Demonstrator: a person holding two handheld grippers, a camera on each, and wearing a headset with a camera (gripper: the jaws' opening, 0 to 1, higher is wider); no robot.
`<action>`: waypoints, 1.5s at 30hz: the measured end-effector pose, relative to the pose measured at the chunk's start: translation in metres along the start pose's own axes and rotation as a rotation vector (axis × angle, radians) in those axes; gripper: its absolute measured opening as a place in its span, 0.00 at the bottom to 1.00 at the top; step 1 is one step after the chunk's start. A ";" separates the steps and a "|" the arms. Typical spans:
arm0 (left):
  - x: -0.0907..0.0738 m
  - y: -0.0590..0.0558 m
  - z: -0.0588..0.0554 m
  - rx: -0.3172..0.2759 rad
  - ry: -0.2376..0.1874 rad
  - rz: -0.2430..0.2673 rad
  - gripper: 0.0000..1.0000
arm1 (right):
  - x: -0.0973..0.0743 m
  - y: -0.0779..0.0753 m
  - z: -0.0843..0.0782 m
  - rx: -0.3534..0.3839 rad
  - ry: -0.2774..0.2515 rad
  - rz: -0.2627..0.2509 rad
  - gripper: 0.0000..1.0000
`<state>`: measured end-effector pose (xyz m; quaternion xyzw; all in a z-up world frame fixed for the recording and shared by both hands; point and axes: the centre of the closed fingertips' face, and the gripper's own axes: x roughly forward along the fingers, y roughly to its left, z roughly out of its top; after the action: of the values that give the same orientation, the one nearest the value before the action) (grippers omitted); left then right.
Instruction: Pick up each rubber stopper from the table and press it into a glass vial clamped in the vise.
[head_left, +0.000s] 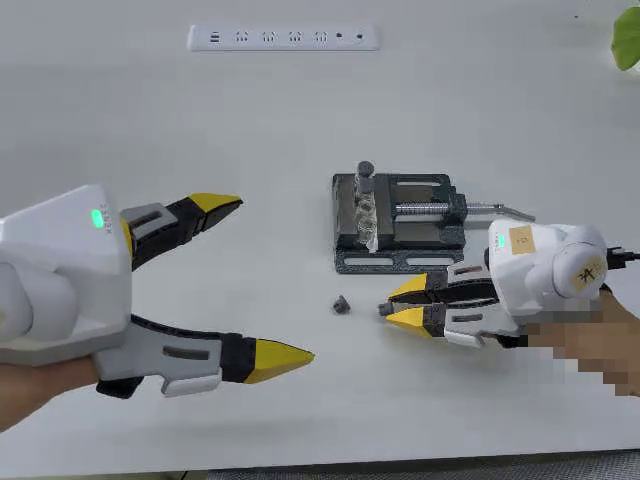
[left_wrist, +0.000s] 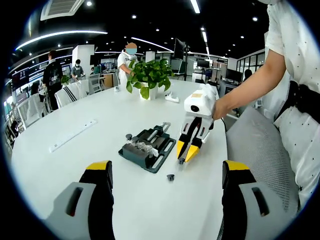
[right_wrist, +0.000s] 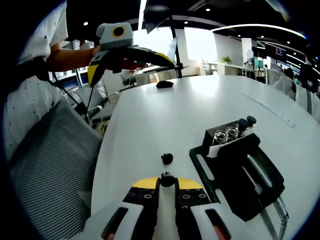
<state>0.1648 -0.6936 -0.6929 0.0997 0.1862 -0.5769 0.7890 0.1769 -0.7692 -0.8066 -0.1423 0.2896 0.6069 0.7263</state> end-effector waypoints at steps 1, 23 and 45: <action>0.001 -0.001 0.002 0.004 -0.003 -0.003 0.88 | -0.004 0.001 0.005 0.000 -0.011 0.001 0.07; 0.019 -0.032 0.075 0.070 -0.165 -0.150 0.26 | -0.081 0.048 0.139 -0.095 -0.225 0.032 0.06; 0.029 -0.073 0.115 0.093 -0.231 -0.216 0.05 | -0.087 0.059 0.162 -0.100 -0.277 0.045 0.06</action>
<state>0.1243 -0.7846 -0.5959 0.0484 0.0772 -0.6741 0.7330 0.1522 -0.7352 -0.6184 -0.0867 0.1594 0.6507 0.7374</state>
